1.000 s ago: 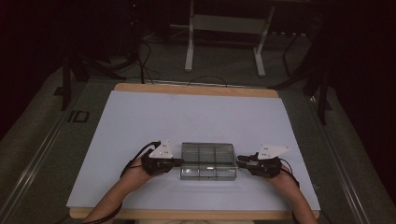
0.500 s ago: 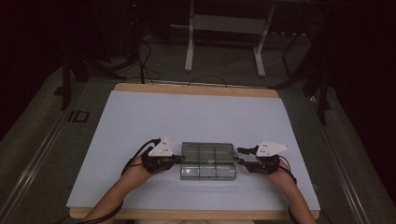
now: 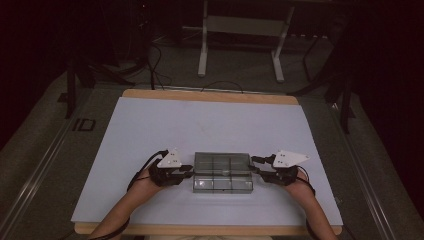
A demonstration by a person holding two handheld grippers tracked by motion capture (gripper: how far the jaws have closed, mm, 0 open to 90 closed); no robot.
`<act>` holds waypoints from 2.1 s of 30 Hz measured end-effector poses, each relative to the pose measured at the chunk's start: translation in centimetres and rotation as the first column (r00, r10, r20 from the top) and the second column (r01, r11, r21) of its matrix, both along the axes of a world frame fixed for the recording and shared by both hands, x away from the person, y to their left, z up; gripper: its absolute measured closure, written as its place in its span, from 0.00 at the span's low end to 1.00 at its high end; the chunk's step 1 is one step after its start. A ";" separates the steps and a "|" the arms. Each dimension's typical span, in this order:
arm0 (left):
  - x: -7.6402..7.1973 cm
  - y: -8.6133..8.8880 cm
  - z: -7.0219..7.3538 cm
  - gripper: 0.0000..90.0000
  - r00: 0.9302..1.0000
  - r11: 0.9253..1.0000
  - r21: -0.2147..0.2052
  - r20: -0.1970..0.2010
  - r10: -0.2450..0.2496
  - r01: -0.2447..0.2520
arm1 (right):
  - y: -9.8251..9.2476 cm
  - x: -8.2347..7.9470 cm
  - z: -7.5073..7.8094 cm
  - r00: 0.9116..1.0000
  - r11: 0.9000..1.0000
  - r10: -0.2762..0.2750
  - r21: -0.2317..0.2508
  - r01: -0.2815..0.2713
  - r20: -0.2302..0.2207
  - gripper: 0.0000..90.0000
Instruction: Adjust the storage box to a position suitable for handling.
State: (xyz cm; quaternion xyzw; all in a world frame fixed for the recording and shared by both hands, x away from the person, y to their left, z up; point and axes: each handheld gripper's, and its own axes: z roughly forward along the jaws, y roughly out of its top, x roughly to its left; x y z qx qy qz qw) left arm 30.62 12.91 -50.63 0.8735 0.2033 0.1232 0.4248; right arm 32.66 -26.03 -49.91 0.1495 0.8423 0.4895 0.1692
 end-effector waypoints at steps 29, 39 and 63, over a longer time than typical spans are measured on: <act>1.4 -1.2 2.2 0.79 0.991 0.998 -0.053 0.122 0.049 -0.043 | 0.2 0.7 1.0 0.999 1.000 -0.024 0.009 0.024 0.035 0.78; 2.7 -1.1 2.9 0.88 0.987 0.995 -0.073 0.137 0.079 -0.069 | 0.6 1.8 1.5 0.996 0.996 -0.081 0.045 0.079 0.041 0.83; 5.7 -1.1 2.2 0.90 0.988 0.978 -0.168 0.073 0.136 -0.122 | 1.3 3.6 1.5 0.973 0.961 -0.218 0.158 0.228 -0.078 0.86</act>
